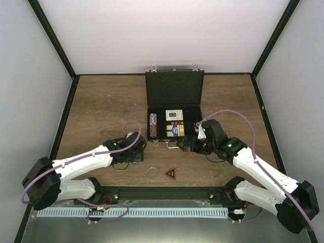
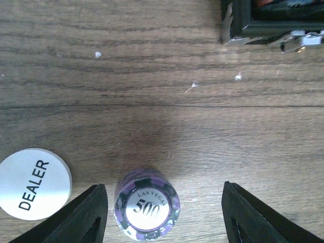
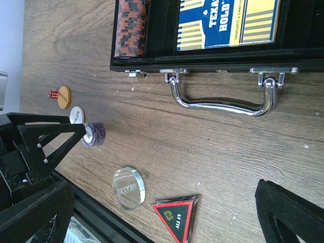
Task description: Pack up texas hold em set
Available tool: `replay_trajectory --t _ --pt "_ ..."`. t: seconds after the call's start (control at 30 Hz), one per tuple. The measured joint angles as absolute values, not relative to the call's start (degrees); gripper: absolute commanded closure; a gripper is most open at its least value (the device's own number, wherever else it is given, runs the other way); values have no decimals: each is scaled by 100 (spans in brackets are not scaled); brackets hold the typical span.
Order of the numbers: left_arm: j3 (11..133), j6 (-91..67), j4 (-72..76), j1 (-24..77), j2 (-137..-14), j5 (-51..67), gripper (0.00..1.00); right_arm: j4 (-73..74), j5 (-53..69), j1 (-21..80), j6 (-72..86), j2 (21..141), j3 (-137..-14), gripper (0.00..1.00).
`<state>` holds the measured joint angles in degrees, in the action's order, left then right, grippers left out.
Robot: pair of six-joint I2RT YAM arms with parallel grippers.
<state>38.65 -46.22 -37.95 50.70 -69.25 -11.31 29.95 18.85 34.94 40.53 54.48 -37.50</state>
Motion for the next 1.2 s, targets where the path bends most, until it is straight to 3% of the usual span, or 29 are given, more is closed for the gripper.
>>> replay_trajectory --t 0.3,0.8,1.2 --pt "3642 -4611 -3629 5068 -7111 -1160 42 2987 2088 3494 3946 5572 -3750 0" --pt "3343 -4541 -3260 5068 -7347 -1157 43 2902 2106 3494 3900 5566 -3677 0" --pt "3330 -4495 -3092 5072 -7581 -1111 58 2910 2091 3494 3839 5564 -3538 0"
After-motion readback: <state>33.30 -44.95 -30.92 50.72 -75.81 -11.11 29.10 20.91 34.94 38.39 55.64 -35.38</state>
